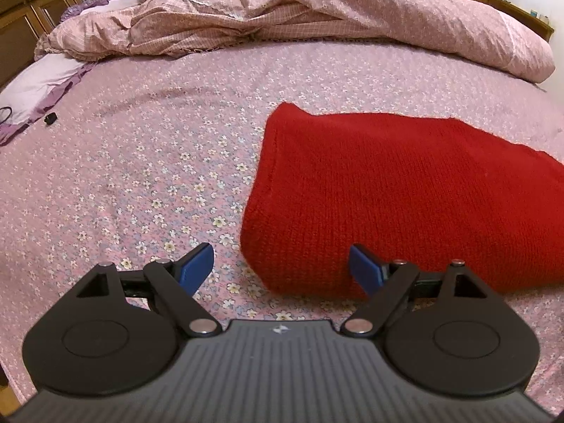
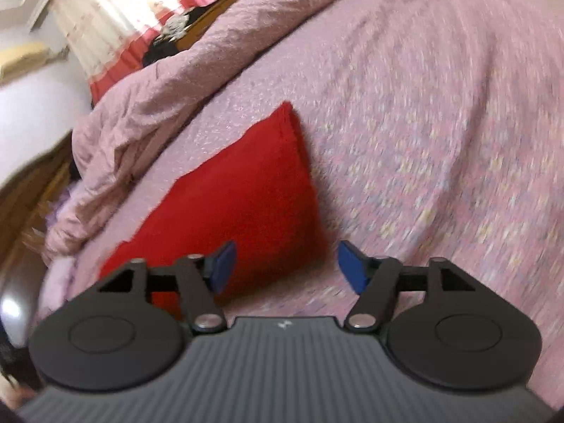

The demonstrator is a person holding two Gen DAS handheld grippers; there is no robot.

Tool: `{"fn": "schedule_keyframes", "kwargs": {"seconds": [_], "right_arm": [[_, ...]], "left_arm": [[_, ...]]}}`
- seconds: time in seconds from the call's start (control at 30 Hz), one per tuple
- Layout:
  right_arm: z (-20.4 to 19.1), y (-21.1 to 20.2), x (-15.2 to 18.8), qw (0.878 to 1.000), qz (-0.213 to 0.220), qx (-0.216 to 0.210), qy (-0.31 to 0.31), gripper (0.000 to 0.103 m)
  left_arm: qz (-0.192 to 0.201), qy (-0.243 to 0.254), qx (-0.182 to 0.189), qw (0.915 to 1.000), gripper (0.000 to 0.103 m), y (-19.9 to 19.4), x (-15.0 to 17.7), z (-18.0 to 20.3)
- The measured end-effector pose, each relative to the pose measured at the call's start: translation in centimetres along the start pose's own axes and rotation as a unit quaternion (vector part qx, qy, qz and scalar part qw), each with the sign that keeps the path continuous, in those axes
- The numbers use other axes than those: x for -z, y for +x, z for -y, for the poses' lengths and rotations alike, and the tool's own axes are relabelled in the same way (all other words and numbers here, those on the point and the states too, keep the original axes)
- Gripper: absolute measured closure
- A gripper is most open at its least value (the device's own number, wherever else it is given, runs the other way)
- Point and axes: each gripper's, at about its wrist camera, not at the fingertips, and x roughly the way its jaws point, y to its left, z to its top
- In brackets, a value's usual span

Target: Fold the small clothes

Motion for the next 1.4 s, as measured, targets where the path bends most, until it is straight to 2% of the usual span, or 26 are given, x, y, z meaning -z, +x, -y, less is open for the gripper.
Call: {"fn": "schedule_keyframes", "kwargs": {"seconds": [0.1,0.2,0.5,0.83,1.07,1.4], "right_arm": [[-0.4,0.8,0.7,0.999,-0.019,-0.018,0.033,0.033],[-1.2,1.8,1.4,0.999,-0.021,-0.014,0.041,0.033],[-1.6,3.8,1.4,0.996,0.011,0.010,0.082,0.033],[-0.7,4.7,1.5,0.993,0.047,-0.007,0.104,0.035],[-0.8,4.6,1.9,0.993,0.049,0.005,0.111,0.037],[-0.6,5.4,1.1,0.989,0.066,-0.004,0.134,0.035]], "left_arm": [[-0.016,0.001,0.010,0.9998,0.014,0.5,0.0,-0.1],[-0.024,0.001,0.012,0.9997,0.013,1.1,0.3,0.0],[-0.049,-0.032,0.024,0.9980,0.008,2.5,0.6,-1.1],[-0.054,-0.039,0.027,0.9974,0.007,3.0,0.7,-1.4],[-0.055,-0.040,0.026,0.9973,0.006,3.2,0.7,-1.3],[-0.057,-0.043,0.027,0.9971,0.005,3.4,0.9,-1.5]]}}
